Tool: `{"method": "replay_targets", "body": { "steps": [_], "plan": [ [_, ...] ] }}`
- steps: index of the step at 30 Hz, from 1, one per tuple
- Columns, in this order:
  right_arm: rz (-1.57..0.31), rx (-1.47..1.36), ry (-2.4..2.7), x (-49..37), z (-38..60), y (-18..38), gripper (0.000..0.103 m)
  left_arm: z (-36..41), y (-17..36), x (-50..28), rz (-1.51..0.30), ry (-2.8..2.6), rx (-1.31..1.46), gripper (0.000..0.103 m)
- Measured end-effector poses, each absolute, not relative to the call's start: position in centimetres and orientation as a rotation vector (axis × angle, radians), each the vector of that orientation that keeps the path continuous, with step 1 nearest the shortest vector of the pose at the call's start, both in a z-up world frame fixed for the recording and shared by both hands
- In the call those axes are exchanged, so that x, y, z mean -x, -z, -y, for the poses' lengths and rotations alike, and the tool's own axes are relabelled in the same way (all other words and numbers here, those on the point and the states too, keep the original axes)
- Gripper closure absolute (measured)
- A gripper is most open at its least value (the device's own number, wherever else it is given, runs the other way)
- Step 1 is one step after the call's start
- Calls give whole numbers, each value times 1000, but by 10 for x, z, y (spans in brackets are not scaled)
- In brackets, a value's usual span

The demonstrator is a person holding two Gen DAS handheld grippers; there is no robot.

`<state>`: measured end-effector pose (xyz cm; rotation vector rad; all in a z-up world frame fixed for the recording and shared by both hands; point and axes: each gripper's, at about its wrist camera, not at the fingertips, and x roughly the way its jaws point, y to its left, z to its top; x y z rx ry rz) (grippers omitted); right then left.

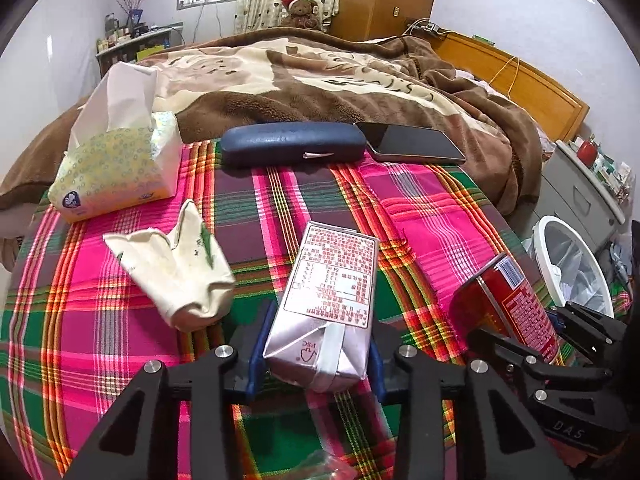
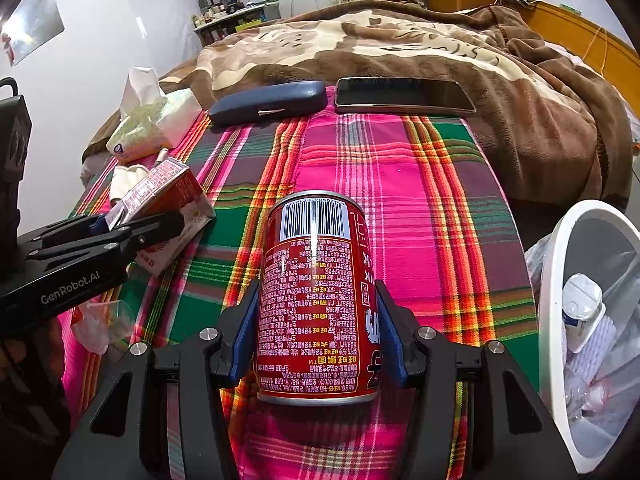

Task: Collect trash
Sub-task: 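Grasp a red can with the right tool while the left tool grasps the pink milk carton, then carry red can and pink carton over the white bin and open both tools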

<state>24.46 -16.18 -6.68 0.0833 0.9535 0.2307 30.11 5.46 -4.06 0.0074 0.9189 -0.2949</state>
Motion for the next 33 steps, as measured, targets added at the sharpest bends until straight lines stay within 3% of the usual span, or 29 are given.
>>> {"method": "replay_targets", "body": {
  "steps": [33],
  "plan": [
    [-803,-113,-183,-197,215,19,49,-3,-23,-227,-780,368,15,64]
  ]
}}
